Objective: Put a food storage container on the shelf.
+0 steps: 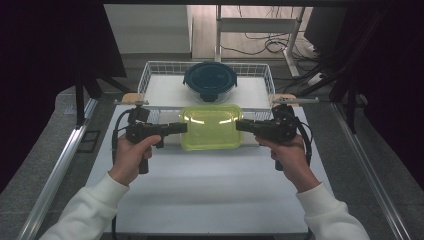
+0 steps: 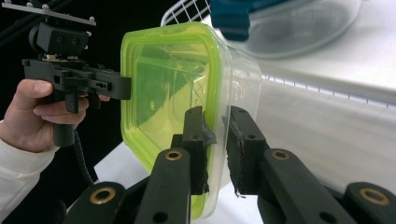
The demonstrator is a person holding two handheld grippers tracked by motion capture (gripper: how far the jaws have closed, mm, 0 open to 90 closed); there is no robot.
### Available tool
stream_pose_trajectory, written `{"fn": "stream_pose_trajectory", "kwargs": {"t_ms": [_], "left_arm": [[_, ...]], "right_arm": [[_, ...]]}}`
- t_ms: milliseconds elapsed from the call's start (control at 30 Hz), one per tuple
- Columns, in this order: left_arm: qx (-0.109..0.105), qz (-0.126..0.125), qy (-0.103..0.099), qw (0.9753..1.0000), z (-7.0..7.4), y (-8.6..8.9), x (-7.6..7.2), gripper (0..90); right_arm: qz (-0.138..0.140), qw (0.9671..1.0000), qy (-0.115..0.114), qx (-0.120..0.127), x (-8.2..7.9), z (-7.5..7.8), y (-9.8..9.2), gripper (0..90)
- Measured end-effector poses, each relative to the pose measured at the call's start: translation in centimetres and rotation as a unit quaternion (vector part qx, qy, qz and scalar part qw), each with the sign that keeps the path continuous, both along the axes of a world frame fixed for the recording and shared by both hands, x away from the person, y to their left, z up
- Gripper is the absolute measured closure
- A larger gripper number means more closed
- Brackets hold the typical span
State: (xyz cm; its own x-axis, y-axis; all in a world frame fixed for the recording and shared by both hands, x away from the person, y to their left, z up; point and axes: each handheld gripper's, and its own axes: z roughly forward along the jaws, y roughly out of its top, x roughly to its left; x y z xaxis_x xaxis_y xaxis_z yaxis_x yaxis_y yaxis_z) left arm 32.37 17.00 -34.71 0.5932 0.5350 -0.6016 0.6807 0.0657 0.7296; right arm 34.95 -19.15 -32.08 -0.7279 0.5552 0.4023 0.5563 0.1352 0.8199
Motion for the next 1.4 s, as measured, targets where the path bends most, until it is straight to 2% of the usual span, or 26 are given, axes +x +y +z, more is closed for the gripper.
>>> {"fn": "stream_pose_trajectory", "kwargs": {"t_ms": [433, 700, 800, 967, 1167, 1400], "left_arm": [[0.012, 0.005, -0.020, 0.9997, 3.5, 0.5, 1.5, 78.2], [0.006, 0.003, -0.021, 0.9998, 5.8, 1.0, 4.0, 78.1], [0.012, 0.013, -0.025, 0.9995, 6.6, 1.1, 5.2, 78.4], [0.010, 0.015, -0.023, 0.9996, 7.9, 1.4, 7.4, 78.6], [0.005, 0.015, -0.013, 0.9998, 8.5, 1.6, 10.2, 78.7], [-0.001, 0.017, 0.000, 0.9999, 8.6, 1.6, 11.8, 78.7]], "right_arm": [[-0.002, 0.9998, -0.016, 0.013, 1.4, 2.7, 0.5, 77.6], [-0.005, 0.9996, -0.020, 0.017, 3.5, 4.9, 0.9, 77.8], [-0.010, 0.9995, -0.023, 0.018, 4.6, 5.7, 1.2, 77.9], [-0.013, 0.9994, -0.011, 0.030, 6.6, 6.7, 1.5, 77.9], [-0.015, 0.9991, 0.004, 0.039, 9.2, 7.5, 1.5, 77.8], [-0.022, 0.9984, 0.026, 0.045, 11.1, 7.6, 1.5, 77.8]]}}
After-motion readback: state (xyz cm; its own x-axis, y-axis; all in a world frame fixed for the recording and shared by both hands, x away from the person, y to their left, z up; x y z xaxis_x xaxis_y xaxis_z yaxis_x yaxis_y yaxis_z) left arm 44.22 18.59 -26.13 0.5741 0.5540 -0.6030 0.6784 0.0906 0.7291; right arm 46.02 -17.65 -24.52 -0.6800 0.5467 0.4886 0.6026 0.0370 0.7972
